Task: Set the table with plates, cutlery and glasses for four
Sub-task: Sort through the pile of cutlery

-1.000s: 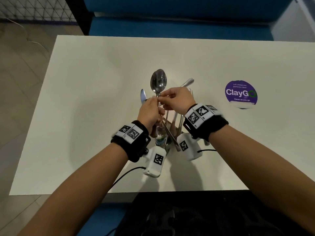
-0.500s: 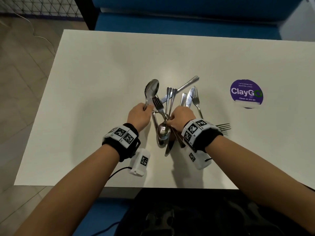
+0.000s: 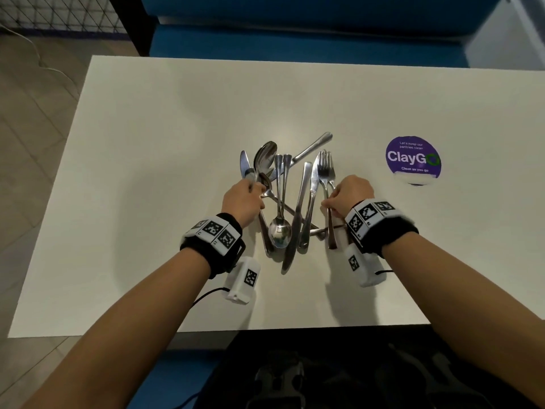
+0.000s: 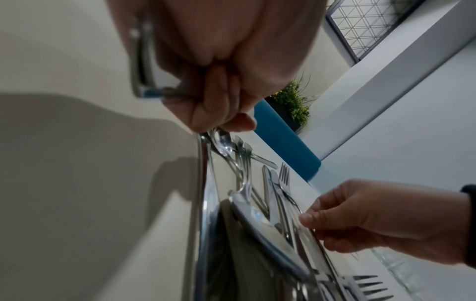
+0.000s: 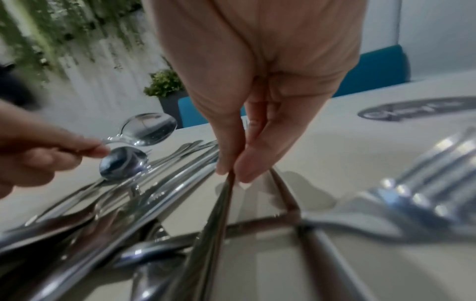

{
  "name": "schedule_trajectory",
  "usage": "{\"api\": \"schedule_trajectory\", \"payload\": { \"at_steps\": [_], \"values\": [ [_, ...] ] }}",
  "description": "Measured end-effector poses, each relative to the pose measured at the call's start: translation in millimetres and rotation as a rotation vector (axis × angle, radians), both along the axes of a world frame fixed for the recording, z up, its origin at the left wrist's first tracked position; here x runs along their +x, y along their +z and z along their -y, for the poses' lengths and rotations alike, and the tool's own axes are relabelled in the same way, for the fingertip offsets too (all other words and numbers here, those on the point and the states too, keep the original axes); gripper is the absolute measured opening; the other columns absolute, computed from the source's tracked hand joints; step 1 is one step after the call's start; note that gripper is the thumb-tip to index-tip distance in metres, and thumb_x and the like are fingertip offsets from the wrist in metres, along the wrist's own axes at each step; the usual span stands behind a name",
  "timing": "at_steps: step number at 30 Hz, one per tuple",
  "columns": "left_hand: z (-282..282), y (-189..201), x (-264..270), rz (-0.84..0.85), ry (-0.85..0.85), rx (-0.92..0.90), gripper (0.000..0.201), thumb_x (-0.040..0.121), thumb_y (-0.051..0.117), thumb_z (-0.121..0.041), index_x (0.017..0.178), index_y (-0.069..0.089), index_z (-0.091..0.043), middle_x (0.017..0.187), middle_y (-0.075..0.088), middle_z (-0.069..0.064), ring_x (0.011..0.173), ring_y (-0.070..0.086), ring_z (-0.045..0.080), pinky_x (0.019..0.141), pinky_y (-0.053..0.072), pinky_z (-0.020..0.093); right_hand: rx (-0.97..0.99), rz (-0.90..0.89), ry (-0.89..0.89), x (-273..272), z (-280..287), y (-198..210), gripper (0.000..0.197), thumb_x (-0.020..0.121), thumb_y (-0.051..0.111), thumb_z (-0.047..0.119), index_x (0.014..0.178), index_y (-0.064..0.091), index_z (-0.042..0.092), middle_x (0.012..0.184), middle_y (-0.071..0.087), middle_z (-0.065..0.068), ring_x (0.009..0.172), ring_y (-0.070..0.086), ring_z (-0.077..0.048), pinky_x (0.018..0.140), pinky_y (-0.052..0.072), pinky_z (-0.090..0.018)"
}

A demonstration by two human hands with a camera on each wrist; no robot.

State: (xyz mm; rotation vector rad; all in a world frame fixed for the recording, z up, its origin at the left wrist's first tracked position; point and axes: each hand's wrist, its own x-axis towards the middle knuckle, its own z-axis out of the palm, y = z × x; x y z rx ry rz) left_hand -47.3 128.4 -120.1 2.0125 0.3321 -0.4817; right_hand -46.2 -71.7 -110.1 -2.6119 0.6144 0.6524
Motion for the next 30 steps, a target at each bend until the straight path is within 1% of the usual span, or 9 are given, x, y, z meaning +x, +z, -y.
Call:
{"api": "schedule_trajectory", "payload": {
  "at_steps": [3,6,8,12,15,18,23,26,30],
  "values": [
    [0.4,3.4,1.2,0.007,0.019,-0.012,0.028,0.101,0.036,-0.023,0.106,0.060,-0.012,0.065,0.055,-0.002,0.070,0.054,0.018,0.078,0.049,0.041,-0.044,0.128,0.119,6.4,-10.5,8.2,0.028,0.078,0.075,0.023,0.098,0.067,0.006,0.094,0.069,-0.010,0.087,0.066,-0.023,0.071,0.048,-0.026],
    [-1.3,3.7,3.0,0.005,0.055,-0.020,0.029,0.101,0.035,-0.023,0.107,0.060,-0.010,0.066,0.055,-0.002,0.059,0.048,0.013,0.059,0.041,0.031,0.042,0.299,0.378,16.4,-36.8,15.5,0.016,0.086,0.065,0.015,0.102,0.067,0.012,0.106,0.063,-0.006,0.100,0.060,-0.021,0.088,0.047,-0.028],
    [-2.9,4.8,3.7,0.008,0.057,-0.015,0.029,0.101,0.034,-0.023,0.103,0.060,-0.010,0.071,0.058,0.001,0.063,0.049,0.018,0.059,0.040,0.032,0.081,0.275,0.616,21.4,-55.8,16.9,0.019,0.089,0.060,0.012,0.107,0.067,0.014,0.113,0.059,-0.005,0.109,0.054,-0.021,0.096,0.042,-0.030],
    [-6.6,7.2,3.7,0.021,0.069,-0.014,0.030,0.101,0.034,-0.023,0.103,0.060,-0.008,0.107,0.064,0.023,0.096,0.057,0.043,0.083,0.049,0.048,-0.070,0.168,0.926,26.7,-72.7,19.2,0.032,0.093,0.047,0.003,0.121,0.060,0.009,0.122,0.051,-0.011,0.121,0.043,-0.027,0.096,0.039,-0.036],
    [-11.1,5.8,5.4,0.039,0.089,-0.039,0.026,0.100,0.034,-0.020,0.098,0.058,-0.011,0.098,0.064,0.024,0.076,0.050,0.036,0.066,0.042,0.040,-0.187,0.148,1.055,30.2,-72.3,22.5,0.030,0.093,0.047,0.003,0.119,0.059,0.007,0.122,0.049,-0.011,0.123,0.040,-0.027,0.091,0.041,-0.036],
    [-16.4,2.7,7.4,0.037,0.119,-0.056,0.026,0.101,0.033,-0.020,0.096,0.057,-0.013,0.068,0.055,0.002,0.064,0.045,0.021,0.052,0.034,0.028,-0.247,0.102,1.146,33.4,-71.4,23.6,0.030,0.092,0.050,0.007,0.121,0.059,0.010,0.123,0.049,-0.010,0.123,0.040,-0.028,0.092,0.043,-0.037],
    [-25.3,2.8,6.6,0.026,0.175,-0.072,0.026,0.102,0.030,-0.022,0.094,0.053,-0.014,0.065,0.049,-0.001,0.054,0.040,0.013,0.048,0.031,0.026,-0.245,0.064,1.292,35.3,-65.5,20.0,0.032,0.094,0.049,0.010,0.125,0.056,0.012,0.129,0.051,-0.008,0.123,0.041,-0.027,0.100,0.042,-0.039],
    [-31.8,1.5,5.8,0.029,0.226,-0.097,0.025,0.103,0.030,-0.023,0.096,0.052,-0.013,0.065,0.047,0.000,0.053,0.039,0.014,0.048,0.031,0.025,-0.113,0.155,1.289,34.8,-56.8,21.6,0.023,0.093,0.048,0.006,0.113,0.060,0.010,0.123,0.059,-0.004,0.113,0.047,-0.025,0.088,0.039,-0.030],
    [-41.1,-1.4,4.9,0.027,0.311,-0.162,0.026,0.103,0.029,-0.025,0.100,0.051,-0.011,0.064,0.040,-0.001,0.049,0.032,0.015,0.046,0.028,0.024,0.037,0.340,1.130,35.3,-42.0,19.6,0.015,0.086,0.055,-0.007,0.092,0.063,0.005,0.094,0.065,-0.010,0.095,0.054,-0.029,0.073,0.034,-0.027]
  ]
}}
